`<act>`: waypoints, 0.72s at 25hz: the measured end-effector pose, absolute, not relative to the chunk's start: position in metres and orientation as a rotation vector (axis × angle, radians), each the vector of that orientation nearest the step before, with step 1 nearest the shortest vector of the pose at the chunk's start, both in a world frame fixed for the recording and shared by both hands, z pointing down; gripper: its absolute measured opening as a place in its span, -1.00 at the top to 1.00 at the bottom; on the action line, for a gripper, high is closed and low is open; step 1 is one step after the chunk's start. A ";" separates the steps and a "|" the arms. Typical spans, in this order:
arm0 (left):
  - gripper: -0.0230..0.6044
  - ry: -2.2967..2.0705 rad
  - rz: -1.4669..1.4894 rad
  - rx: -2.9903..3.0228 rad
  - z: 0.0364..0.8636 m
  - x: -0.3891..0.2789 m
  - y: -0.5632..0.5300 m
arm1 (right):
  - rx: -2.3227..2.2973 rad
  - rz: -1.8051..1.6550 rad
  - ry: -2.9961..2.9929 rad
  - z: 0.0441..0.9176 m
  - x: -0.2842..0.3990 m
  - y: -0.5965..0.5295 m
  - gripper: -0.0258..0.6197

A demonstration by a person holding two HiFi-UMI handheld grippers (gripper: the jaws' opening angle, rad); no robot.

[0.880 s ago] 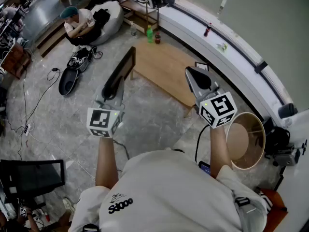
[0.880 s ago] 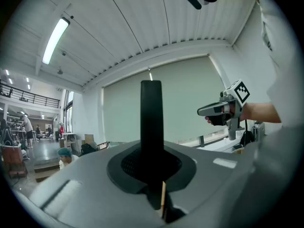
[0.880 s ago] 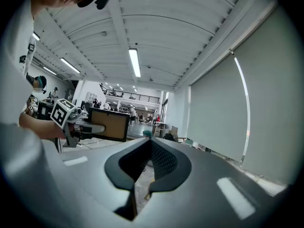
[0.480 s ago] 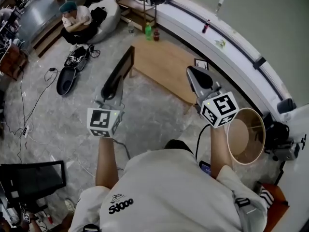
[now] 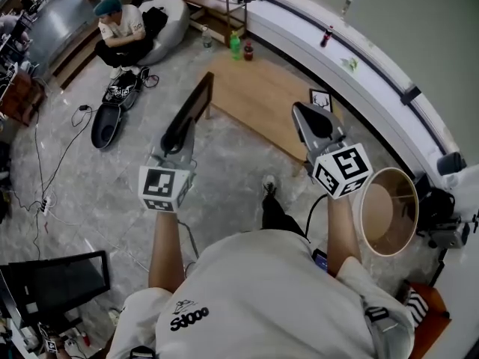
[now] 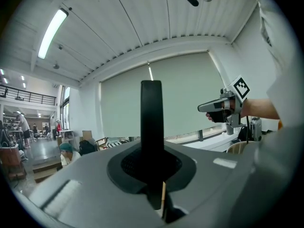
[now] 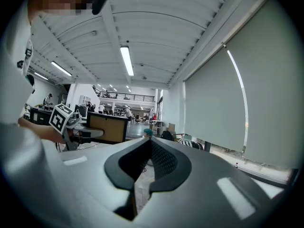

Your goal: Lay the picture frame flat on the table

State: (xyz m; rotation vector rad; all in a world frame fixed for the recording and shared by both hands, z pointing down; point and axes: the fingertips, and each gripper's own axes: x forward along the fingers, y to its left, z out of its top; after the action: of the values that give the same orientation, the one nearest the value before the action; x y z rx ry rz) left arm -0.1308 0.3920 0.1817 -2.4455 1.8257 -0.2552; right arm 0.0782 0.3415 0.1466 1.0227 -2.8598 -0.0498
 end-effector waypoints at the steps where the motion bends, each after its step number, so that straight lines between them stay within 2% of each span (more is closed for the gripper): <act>1: 0.86 1.832 -0.258 -2.442 0.183 -0.132 0.383 | 1.021 -0.052 -2.859 0.148 0.078 0.333 0.91; 18: 0.86 1.880 -0.290 -2.413 0.168 -0.125 0.214 | 0.968 -0.026 -2.899 0.130 0.086 0.154 0.91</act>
State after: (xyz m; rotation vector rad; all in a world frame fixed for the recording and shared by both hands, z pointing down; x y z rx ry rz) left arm -0.1251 0.2143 0.1685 -2.4126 1.8804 -0.2900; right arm 0.0856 0.1537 0.1304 0.9676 -2.8994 -0.0263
